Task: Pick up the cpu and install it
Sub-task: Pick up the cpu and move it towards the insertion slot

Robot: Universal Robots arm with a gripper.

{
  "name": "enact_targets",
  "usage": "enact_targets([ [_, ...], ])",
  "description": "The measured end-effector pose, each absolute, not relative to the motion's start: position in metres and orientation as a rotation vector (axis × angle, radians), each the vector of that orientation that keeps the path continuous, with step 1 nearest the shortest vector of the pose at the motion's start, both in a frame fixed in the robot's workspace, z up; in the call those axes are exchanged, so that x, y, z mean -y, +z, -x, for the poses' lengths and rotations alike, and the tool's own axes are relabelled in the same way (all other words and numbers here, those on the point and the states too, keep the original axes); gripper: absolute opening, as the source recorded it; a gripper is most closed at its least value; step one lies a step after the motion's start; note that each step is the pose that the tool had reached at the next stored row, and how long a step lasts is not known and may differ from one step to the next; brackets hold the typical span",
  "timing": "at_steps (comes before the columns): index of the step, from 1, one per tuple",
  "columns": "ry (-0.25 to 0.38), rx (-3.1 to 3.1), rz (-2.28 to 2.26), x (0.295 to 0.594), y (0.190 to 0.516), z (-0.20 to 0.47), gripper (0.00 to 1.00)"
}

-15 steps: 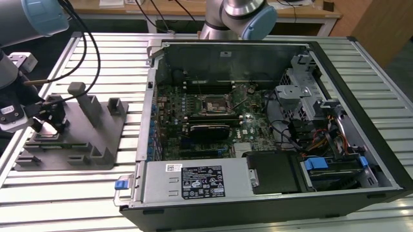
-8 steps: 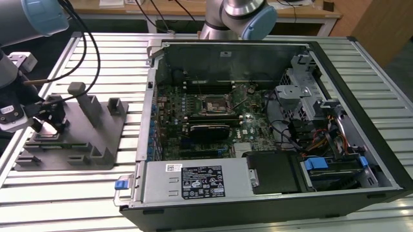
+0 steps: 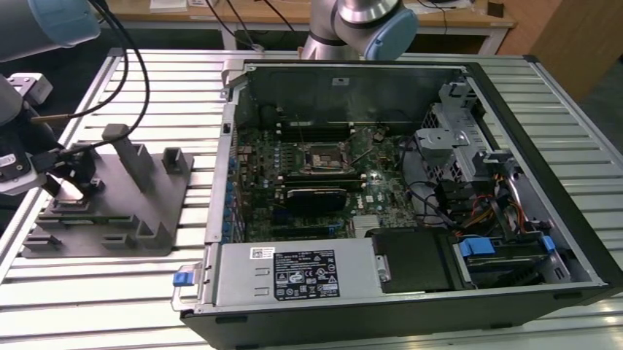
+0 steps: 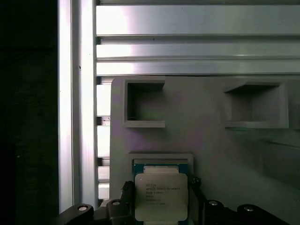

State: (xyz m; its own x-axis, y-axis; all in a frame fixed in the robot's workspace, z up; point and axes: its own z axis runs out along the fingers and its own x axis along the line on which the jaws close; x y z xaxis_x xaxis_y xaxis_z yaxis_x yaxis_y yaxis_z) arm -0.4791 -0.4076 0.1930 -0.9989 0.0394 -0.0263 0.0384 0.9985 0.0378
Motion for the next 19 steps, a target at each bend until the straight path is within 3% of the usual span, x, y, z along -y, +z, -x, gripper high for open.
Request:
enact_targets([
  [19, 0.058, -3.113, -0.061, 0.408, 0.227, 0.479, 0.54],
])
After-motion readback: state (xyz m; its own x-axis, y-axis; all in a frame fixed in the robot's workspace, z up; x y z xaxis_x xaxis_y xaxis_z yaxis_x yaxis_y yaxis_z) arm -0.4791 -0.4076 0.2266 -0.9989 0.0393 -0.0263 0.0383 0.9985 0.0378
